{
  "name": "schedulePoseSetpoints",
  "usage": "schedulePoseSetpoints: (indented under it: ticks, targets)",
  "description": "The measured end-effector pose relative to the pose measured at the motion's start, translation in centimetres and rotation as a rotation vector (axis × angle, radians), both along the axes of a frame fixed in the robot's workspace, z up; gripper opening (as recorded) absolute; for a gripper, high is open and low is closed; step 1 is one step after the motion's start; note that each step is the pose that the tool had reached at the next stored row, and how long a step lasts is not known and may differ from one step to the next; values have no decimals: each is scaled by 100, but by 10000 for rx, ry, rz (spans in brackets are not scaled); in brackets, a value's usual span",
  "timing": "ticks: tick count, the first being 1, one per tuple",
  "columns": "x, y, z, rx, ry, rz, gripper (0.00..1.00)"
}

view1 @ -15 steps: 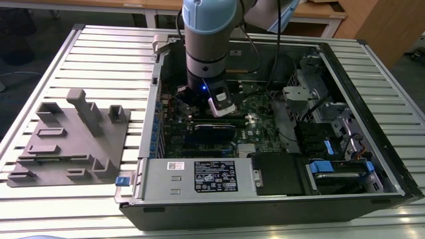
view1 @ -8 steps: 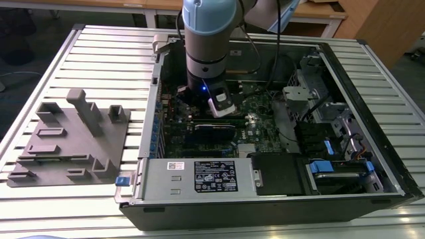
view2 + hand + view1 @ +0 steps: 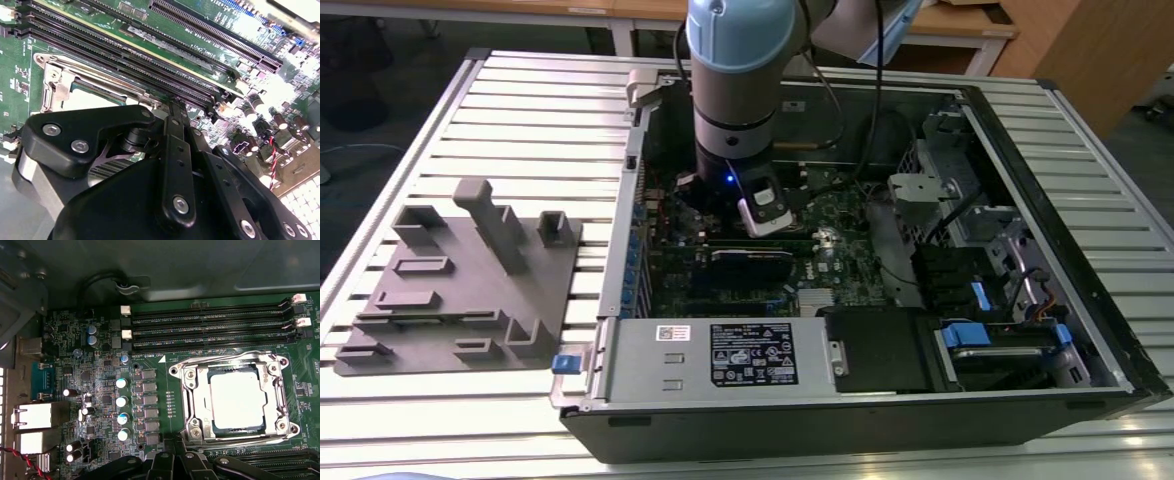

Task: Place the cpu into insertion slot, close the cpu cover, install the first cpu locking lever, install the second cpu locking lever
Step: 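Install the second cpu locking lever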

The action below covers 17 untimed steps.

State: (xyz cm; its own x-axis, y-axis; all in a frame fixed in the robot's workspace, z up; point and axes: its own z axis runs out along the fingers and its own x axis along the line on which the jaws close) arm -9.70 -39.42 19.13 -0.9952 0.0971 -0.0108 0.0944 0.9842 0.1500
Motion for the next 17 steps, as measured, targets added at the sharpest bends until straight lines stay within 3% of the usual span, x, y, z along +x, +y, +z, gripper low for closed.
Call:
schedulePoseSetpoints:
  ticks: [11,14,17]
  targets:
    - [0,0,-31,-13,8,0,11]
    - [3,3,16,12,-14,-1,11]
    - [1,0,127,0,0,1,11]
